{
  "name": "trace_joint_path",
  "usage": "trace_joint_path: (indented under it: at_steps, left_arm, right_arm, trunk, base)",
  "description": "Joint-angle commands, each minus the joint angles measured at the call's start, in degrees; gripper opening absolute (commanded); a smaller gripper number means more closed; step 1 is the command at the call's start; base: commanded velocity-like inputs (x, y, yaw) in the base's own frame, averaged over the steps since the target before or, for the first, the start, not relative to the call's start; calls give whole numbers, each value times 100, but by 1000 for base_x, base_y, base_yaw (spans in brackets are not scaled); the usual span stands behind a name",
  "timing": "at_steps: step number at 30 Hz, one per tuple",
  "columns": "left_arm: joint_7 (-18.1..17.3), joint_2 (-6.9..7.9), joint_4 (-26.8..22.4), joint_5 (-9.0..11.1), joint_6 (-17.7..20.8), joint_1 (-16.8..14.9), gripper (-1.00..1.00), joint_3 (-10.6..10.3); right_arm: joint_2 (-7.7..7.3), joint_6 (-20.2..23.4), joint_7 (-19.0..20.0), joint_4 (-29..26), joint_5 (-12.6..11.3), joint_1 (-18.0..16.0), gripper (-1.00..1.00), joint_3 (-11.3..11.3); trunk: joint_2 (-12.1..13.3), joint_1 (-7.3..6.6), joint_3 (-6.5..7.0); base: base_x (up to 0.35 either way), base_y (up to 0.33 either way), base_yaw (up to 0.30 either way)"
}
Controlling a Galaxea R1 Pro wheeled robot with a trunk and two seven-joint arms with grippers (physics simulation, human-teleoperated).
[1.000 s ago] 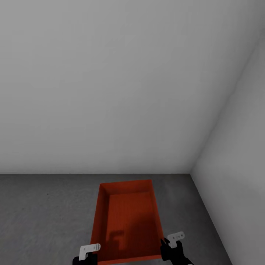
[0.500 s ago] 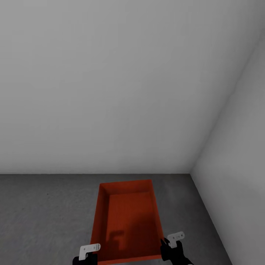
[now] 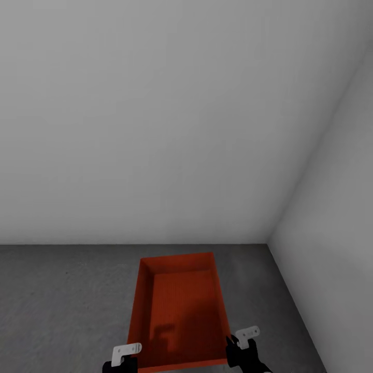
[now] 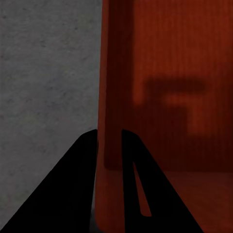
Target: Move the two storage containers from the living room to the garage. In the garage, place one container on the floor and stack the other container on top of it (either order is fine).
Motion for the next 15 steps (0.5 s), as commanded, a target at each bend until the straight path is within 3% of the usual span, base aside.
trace_joint_path:
  at_steps: [1,15]
  left_arm:
    - [-57,-57,17,59,-17,0,-100,38]
    - [-57,-57,17,59,-17,-1,-100,38]
  right_arm:
    - [352,-376,80,-12,-52,-4,-100,-73]
    - [347,-388,85,-12,-46,-4,-100,-79]
  trunk:
    - [-5,0,-6]
    - [-5,0,-6]
  base:
    - [0,0,-1]
    - [0,0,0]
